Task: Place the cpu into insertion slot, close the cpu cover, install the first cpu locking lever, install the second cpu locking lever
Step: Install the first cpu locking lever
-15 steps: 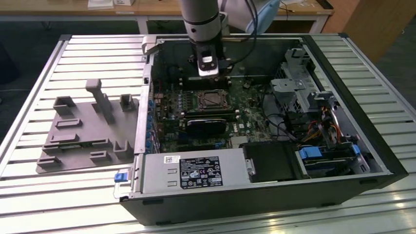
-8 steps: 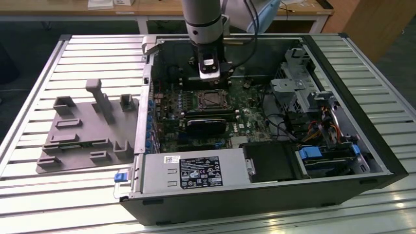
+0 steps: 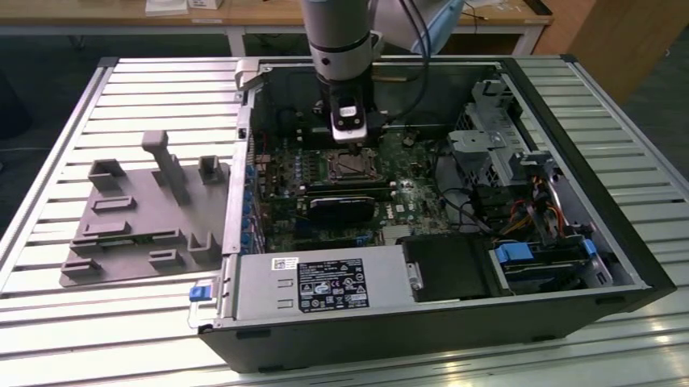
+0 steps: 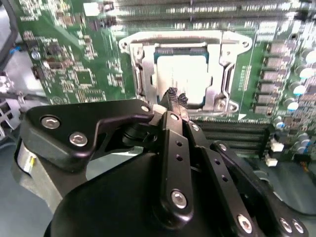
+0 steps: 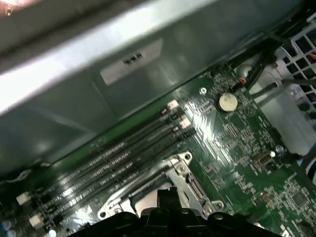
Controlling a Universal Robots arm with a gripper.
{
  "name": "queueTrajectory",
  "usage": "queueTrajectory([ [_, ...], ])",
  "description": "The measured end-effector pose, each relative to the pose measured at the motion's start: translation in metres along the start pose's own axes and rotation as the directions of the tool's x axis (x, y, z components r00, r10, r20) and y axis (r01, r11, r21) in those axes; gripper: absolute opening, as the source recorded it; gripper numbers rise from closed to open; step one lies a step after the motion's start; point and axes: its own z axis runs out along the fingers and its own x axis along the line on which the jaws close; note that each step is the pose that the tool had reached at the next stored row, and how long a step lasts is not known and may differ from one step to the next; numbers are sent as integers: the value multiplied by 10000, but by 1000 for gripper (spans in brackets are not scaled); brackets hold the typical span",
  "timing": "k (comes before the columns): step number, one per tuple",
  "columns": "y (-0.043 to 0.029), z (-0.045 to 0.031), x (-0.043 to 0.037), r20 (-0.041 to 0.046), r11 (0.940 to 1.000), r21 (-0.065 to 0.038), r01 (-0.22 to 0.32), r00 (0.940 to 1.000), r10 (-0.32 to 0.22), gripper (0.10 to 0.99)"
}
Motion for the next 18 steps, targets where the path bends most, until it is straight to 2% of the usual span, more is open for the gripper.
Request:
queueTrajectory([
  [2,-28,-2,-26,-39,10000,40,-1,10000,1,102],
  [5,-60,-1,-62,-153,9999,148,-9,9999,11,102],
  [7,-68,3,-92,-307,9995,326,-12,9995,22,102],
  [8,-67,3,-100,-362,9992,407,-11,9993,26,102],
  [9,-67,4,-102,-382,9990,458,-8,9993,26,102],
  [14,-67,4,-102,-381,9989,463,-8,9993,25,102],
  [18,-67,5,-102,-338,9983,552,194,9993,-175,102],
])
